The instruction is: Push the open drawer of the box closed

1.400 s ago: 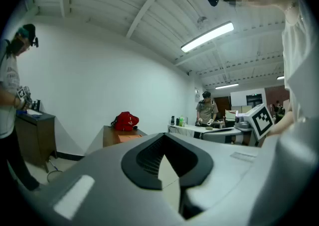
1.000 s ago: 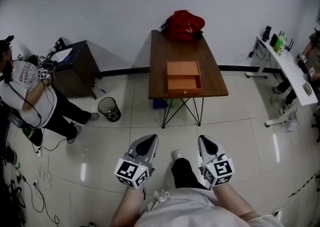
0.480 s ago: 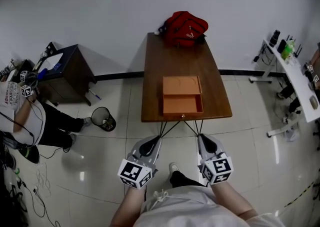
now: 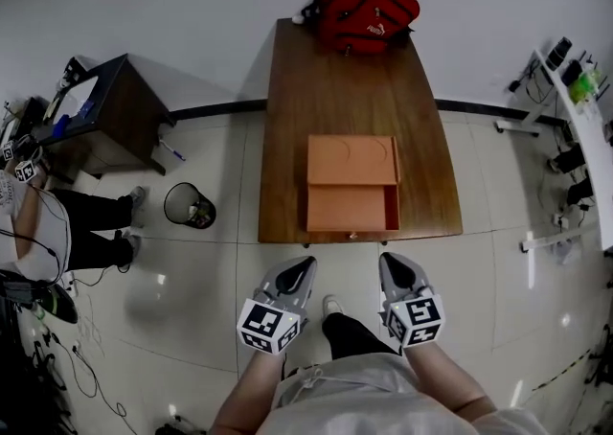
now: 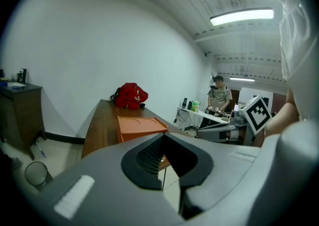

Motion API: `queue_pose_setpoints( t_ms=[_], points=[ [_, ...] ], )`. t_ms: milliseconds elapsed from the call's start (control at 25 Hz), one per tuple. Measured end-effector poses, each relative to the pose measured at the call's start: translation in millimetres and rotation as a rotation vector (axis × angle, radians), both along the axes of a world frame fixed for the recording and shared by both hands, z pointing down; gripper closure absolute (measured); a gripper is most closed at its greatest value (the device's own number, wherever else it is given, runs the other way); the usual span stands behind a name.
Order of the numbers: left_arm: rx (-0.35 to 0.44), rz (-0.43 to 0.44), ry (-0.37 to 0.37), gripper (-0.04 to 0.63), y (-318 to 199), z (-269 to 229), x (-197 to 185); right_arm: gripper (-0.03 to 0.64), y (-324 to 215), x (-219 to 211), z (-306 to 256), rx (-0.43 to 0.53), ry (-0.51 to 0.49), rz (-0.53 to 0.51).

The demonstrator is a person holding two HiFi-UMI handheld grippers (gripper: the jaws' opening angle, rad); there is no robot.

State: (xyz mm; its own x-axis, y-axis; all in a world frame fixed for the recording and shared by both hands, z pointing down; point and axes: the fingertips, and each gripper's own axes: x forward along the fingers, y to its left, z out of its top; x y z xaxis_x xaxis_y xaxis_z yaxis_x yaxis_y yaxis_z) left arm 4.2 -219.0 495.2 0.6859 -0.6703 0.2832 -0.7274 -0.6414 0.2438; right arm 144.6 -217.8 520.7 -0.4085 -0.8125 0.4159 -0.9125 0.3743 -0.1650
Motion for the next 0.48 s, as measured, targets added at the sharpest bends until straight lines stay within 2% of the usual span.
queue_pose_setpoints(
  t_ms=[200, 480],
  points=[
    [-0.115, -0.033, 0.039, 0.589, -28, 55, 11, 0.611, -24, -1, 55, -0.104, 0.017, -0.02],
    [-0.24, -0.052, 0.019, 0.589, -45, 122, 28, 0.611, -50, 2, 103, -0.18, 0.062, -0.033]
  ],
)
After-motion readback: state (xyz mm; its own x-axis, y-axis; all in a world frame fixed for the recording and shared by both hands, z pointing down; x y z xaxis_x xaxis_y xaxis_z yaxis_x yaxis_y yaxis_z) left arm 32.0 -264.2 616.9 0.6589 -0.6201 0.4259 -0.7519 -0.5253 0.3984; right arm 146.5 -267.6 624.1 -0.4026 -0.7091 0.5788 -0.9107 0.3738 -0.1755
